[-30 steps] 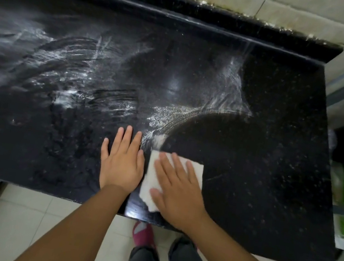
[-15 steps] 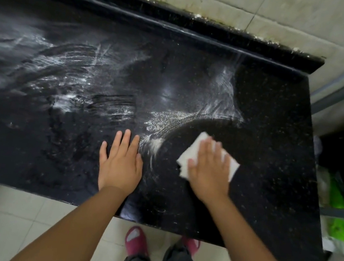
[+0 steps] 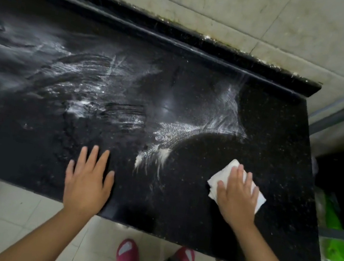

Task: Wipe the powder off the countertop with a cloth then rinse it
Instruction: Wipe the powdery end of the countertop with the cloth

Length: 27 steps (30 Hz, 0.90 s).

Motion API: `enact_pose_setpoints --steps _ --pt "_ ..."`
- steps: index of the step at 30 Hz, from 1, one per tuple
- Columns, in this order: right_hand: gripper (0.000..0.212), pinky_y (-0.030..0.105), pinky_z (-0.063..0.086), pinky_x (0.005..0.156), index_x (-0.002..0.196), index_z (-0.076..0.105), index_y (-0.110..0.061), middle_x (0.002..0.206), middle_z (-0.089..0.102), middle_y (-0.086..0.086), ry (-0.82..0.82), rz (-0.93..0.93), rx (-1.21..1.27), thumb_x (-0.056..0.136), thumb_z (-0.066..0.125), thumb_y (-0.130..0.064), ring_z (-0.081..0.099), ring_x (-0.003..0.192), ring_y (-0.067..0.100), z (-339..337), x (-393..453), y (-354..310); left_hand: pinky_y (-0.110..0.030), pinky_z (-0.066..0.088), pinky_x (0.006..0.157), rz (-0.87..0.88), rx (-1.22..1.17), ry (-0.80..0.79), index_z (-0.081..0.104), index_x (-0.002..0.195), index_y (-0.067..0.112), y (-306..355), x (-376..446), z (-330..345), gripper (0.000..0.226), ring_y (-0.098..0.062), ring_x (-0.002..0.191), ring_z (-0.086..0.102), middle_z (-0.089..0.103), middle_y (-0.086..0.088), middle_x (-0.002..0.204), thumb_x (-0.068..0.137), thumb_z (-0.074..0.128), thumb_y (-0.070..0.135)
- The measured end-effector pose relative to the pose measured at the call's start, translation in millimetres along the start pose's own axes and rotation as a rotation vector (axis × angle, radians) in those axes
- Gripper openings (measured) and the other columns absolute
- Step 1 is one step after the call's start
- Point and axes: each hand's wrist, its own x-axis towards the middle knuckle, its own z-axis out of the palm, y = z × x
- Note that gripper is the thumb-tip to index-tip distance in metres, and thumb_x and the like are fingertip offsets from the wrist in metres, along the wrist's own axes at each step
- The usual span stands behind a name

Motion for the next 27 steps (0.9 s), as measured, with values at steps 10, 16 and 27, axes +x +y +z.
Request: enact_pose_setpoints --steps 10,16,27 --pt "0.055 0.039 0.016 0.11 0.132 0.045 -0.016 0.138 0.05 0.0 -0.06 -0.758 -0.158 0.097 0.012 -0.041 0.039 0.131 0.023 25 -39 -150 -0.043 0.007 0.109 -0.083 0.011 0.123 0.041 0.137 0.014 -25 1 8 0.057 -0.027 0.139 0.024 0.033 -0.01 0.147 0.091 0.017 0.038" --pt "0.064 0.034 0.005 0.113 0.148 0.013 -0.016 0.154 0.019 0.005 0.012 -0.59 -0.24 0.096 0.0 -0.051 0.009 0.144 0.019 2 -9 -25 -0.043 0.004 0.113 -0.062 0.037 0.121 0.024 0.144 0.018 -17 8 11 0.051 -0.022 0.143 0.008 0.017 -0.005 0.153 0.096 0.017 0.032" --pt "0.071 0.037 -0.01 0.113 0.149 0.004 -0.017 0.156 -0.007 -0.003 -0.059 -0.723 -0.162 0.088 -0.006 -0.052 -0.005 0.145 0.022 5 19 -181 -0.044 0.013 0.111 -0.071 0.053 0.124 0.04 0.138 0.015 -21 7 13 0.066 -0.024 0.139 0.024 0.033 -0.007 0.147 0.086 0.005 0.035"
